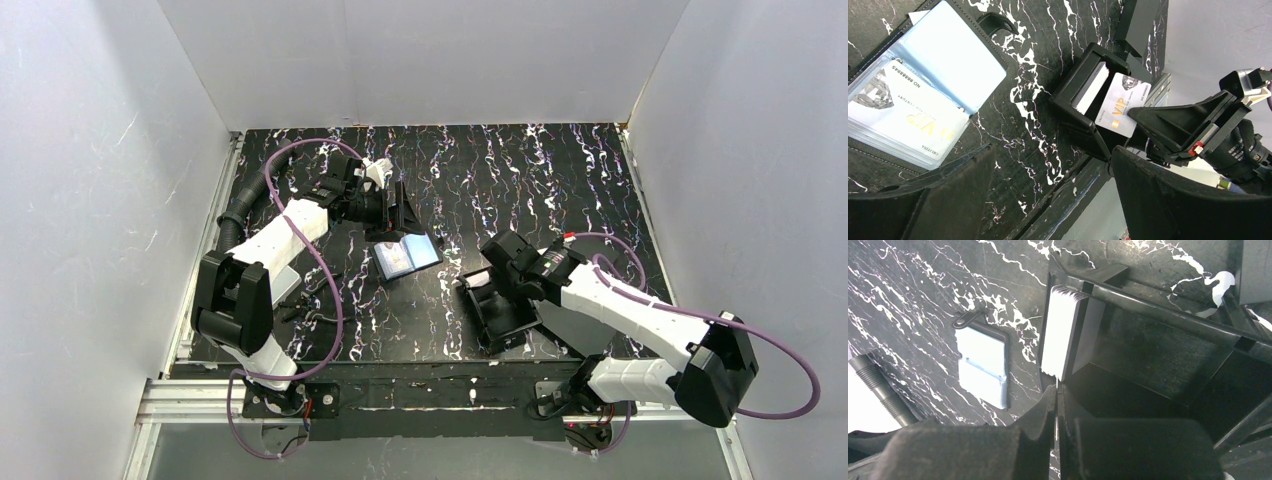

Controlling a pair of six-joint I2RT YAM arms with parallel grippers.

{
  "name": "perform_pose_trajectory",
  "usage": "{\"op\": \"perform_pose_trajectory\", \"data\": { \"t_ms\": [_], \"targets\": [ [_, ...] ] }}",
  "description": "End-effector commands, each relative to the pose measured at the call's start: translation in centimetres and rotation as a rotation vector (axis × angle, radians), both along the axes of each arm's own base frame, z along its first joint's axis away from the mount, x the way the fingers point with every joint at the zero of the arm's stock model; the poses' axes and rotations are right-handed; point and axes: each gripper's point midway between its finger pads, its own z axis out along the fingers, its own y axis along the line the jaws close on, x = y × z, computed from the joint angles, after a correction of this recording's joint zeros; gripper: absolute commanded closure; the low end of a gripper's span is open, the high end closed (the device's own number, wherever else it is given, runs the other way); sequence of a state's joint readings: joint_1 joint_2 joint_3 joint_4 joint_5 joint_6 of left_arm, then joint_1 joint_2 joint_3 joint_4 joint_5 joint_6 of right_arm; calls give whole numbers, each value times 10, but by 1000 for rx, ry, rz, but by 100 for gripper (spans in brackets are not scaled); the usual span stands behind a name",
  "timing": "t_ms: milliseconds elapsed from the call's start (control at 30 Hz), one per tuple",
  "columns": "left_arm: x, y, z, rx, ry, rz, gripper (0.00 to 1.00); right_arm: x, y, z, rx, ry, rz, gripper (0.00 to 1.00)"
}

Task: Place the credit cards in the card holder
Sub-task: Pick up the credit card from the storage box.

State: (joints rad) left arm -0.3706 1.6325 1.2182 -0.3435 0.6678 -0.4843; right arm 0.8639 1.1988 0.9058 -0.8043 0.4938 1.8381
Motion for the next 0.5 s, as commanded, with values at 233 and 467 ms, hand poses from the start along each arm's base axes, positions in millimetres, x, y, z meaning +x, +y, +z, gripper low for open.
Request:
{"op": "perform_pose_trajectory", "data": {
  "t_ms": [233,467],
  "targets": [
    [-8,2,25,-25,-42,-6,14,23,0,71,-115,-200,218,99],
    [-18,11,136,-487,-78,64,6,68,83,189,-126,-975,991,99]
  ]
}}
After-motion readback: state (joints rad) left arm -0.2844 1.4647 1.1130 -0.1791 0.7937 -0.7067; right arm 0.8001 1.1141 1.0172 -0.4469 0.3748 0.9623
